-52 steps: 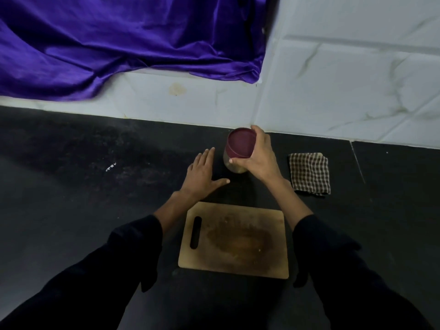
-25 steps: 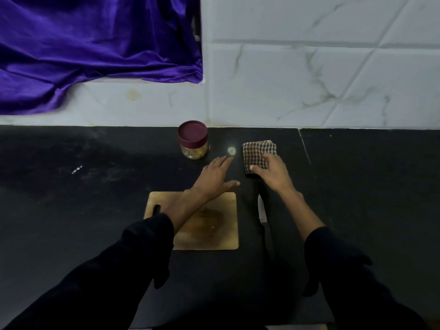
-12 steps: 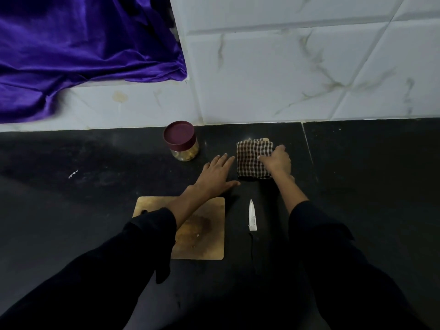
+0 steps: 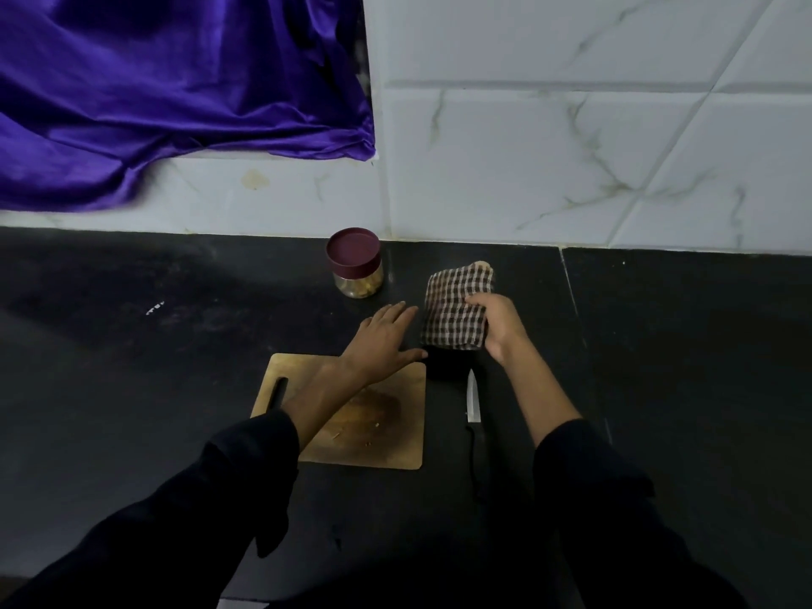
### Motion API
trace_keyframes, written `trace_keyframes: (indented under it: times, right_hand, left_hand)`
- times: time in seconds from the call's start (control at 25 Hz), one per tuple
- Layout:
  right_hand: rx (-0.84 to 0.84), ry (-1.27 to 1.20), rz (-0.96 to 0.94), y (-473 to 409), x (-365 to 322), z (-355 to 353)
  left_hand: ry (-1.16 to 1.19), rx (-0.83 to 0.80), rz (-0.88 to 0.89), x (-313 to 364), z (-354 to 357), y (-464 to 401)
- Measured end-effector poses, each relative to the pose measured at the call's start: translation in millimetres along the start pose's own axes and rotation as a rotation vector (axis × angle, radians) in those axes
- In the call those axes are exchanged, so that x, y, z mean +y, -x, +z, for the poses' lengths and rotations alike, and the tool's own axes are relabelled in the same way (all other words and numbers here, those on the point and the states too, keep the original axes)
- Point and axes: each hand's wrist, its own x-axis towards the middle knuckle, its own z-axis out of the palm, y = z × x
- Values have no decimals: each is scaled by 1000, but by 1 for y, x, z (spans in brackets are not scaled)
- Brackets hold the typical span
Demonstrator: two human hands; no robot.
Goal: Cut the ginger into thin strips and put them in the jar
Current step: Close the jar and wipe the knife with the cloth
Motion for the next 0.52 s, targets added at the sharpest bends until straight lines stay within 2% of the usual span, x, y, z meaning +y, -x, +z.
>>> trace_keyframes:
  times: [0.2, 0.32, 0.44, 0.52]
  right_hand:
    - [-203, -180, 73, 59, 15, 25]
    - [-255, -262, 132, 81, 34, 52]
    - [-233, -179, 114, 89, 54, 83]
    - [-152, -46, 42, 90, 68, 101]
  left_hand:
    - [158, 41, 57, -32, -13, 64]
    - [222, 94, 121, -67, -6, 105]
    - [311, 292, -22, -105, 7, 133]
    - [271, 382, -123, -129, 16, 142]
